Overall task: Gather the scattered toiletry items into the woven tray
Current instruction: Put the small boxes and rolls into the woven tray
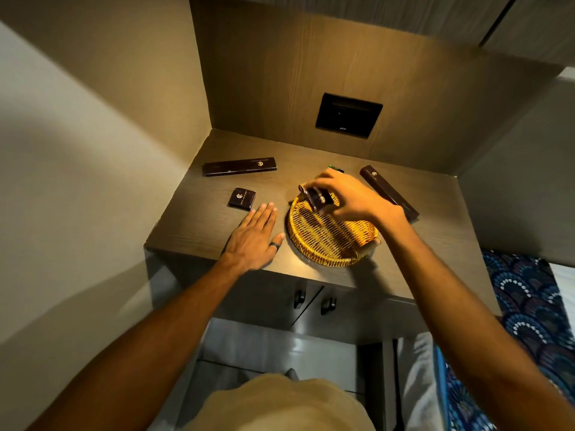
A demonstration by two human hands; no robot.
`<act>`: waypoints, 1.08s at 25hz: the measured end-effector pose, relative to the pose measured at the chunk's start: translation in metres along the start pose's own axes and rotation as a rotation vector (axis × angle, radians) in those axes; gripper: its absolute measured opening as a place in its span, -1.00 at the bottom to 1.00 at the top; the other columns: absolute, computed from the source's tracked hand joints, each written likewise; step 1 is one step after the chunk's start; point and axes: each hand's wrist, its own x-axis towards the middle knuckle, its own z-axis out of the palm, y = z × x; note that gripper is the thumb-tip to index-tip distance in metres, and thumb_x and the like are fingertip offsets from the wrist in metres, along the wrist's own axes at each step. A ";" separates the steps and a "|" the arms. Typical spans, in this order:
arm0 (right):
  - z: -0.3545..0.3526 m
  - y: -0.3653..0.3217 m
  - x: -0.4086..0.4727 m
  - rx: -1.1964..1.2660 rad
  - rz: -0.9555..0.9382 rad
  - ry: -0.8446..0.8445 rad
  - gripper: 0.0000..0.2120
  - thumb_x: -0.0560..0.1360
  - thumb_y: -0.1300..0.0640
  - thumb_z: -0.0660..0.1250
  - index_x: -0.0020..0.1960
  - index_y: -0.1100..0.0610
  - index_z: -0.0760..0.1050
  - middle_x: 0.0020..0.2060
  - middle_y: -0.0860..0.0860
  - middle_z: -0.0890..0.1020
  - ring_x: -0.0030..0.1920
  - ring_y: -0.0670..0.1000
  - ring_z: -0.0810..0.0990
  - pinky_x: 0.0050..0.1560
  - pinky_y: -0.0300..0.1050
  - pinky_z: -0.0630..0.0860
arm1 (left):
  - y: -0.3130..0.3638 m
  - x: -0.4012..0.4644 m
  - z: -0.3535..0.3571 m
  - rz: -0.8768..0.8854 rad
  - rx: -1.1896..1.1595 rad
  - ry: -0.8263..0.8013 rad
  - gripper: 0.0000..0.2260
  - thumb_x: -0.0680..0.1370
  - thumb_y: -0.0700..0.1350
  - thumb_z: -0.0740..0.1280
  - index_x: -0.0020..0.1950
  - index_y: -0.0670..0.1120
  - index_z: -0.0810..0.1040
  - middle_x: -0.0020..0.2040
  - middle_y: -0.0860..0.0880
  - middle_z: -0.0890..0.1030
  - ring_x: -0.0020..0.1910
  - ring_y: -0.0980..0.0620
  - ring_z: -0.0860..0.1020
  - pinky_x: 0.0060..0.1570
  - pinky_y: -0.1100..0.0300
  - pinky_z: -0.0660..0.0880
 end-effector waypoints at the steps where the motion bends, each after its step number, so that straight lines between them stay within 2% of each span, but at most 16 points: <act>1: 0.012 0.001 -0.007 -0.044 0.005 -0.090 -0.31 0.42 0.17 0.53 0.50 -0.03 0.41 0.41 0.04 0.45 0.42 0.08 0.42 0.41 0.02 0.43 | 0.000 0.002 -0.001 0.001 -0.003 -0.006 -0.36 0.70 0.21 -0.11 0.66 -0.12 -0.18 0.68 -0.11 -0.14 0.65 -0.02 -0.17 0.62 0.02 -0.19; 3: 0.033 -0.001 -0.013 -0.103 0.022 -0.196 -0.30 0.44 0.15 0.53 0.52 -0.02 0.39 0.42 0.05 0.44 0.43 0.09 0.41 0.44 0.03 0.41 | 0.002 0.004 -0.002 0.005 -0.006 -0.014 -0.36 0.71 0.20 -0.11 0.66 -0.13 -0.17 0.69 -0.11 -0.14 0.65 -0.02 -0.16 0.61 0.02 -0.19; 5: 0.045 -0.005 -0.013 -0.121 0.034 -0.227 -0.29 0.44 0.12 0.54 0.53 -0.03 0.38 0.41 0.06 0.45 0.41 0.10 0.42 0.43 0.07 0.44 | 0.001 0.005 -0.001 0.004 -0.002 -0.016 -0.36 0.71 0.20 -0.11 0.66 -0.12 -0.17 0.69 -0.12 -0.13 0.65 -0.03 -0.16 0.61 0.02 -0.21; 11: 0.058 -0.006 -0.013 -0.158 0.041 -0.209 -0.27 0.44 0.10 0.54 0.55 -0.04 0.35 0.37 0.05 0.46 0.35 0.09 0.46 0.35 0.06 0.51 | 0.000 0.006 0.003 0.005 0.007 -0.005 -0.35 0.70 0.22 -0.12 0.67 -0.12 -0.16 0.69 -0.12 -0.12 0.65 -0.03 -0.16 0.60 0.03 -0.23; 14: 0.058 -0.009 -0.013 -0.165 0.039 -0.206 -0.24 0.45 0.10 0.53 0.58 -0.04 0.31 0.42 0.06 0.42 0.41 0.10 0.43 0.40 0.10 0.48 | -0.001 0.006 0.005 0.007 0.012 -0.003 -0.35 0.69 0.23 -0.14 0.66 -0.11 -0.17 0.69 -0.12 -0.13 0.65 -0.02 -0.16 0.59 0.03 -0.24; 16: 0.053 -0.007 -0.017 -0.133 0.076 -0.219 -0.15 0.44 0.08 0.55 0.62 -0.04 0.22 0.50 0.06 0.36 0.49 0.11 0.35 0.48 0.14 0.41 | 0.000 0.005 0.003 0.007 0.010 -0.011 -0.35 0.69 0.23 -0.14 0.66 -0.11 -0.18 0.69 -0.11 -0.14 0.65 -0.02 -0.17 0.60 0.02 -0.23; 18: 0.042 -0.008 -0.018 -0.033 0.104 -0.152 -0.08 0.44 -0.01 0.54 0.65 -0.07 0.12 0.58 0.06 0.27 0.56 0.12 0.26 0.54 0.20 0.33 | 0.001 0.005 0.002 0.004 0.009 -0.010 -0.35 0.70 0.22 -0.13 0.67 -0.12 -0.17 0.69 -0.11 -0.14 0.65 -0.03 -0.17 0.61 0.00 -0.21; 20: 0.035 -0.024 -0.007 0.043 0.090 0.046 -0.11 0.47 -0.09 0.48 0.66 -0.06 0.07 0.62 0.08 0.22 0.60 0.14 0.22 0.57 0.25 0.28 | 0.001 0.003 -0.002 0.010 -0.008 -0.001 -0.35 0.71 0.21 -0.09 0.67 -0.12 -0.14 0.69 -0.13 -0.11 0.66 -0.04 -0.15 0.62 -0.01 -0.19; 22: 0.036 -0.055 0.022 0.067 0.056 0.209 -0.17 0.52 -0.12 0.42 0.65 -0.01 0.10 0.62 0.13 0.24 0.61 0.17 0.23 0.58 0.22 0.27 | 0.004 0.001 -0.006 0.047 -0.004 0.018 -0.38 0.71 0.18 -0.01 0.67 -0.12 -0.02 0.68 -0.17 0.02 0.66 -0.10 -0.03 0.62 -0.03 -0.10; 23: 0.040 -0.075 0.042 0.079 0.042 0.211 -0.20 0.53 -0.13 0.39 0.65 0.02 0.13 0.61 0.15 0.26 0.60 0.19 0.25 0.56 0.19 0.28 | 0.005 0.000 -0.007 0.059 0.024 0.028 -0.42 0.70 0.15 0.03 0.64 -0.12 0.11 0.66 -0.19 0.13 0.64 -0.14 0.06 0.59 -0.05 -0.02; 25: 0.052 -0.110 0.082 0.077 0.060 0.072 -0.24 0.53 -0.11 0.39 0.63 0.08 0.20 0.59 0.17 0.30 0.57 0.22 0.30 0.51 0.16 0.33 | 0.005 -0.002 -0.009 0.035 0.044 0.023 -0.51 0.69 0.11 0.11 0.53 -0.14 0.31 0.55 -0.22 0.35 0.53 -0.18 0.27 0.51 -0.06 0.14; 27: 0.069 -0.129 0.111 0.044 0.131 -0.056 -0.29 0.49 -0.06 0.44 0.56 0.13 0.31 0.50 0.17 0.42 0.50 0.23 0.40 0.46 0.16 0.41 | 0.004 -0.003 -0.007 -0.016 0.009 0.018 -0.54 0.66 0.09 0.19 0.47 -0.15 0.37 0.46 -0.20 0.46 0.44 -0.14 0.39 0.47 -0.02 0.23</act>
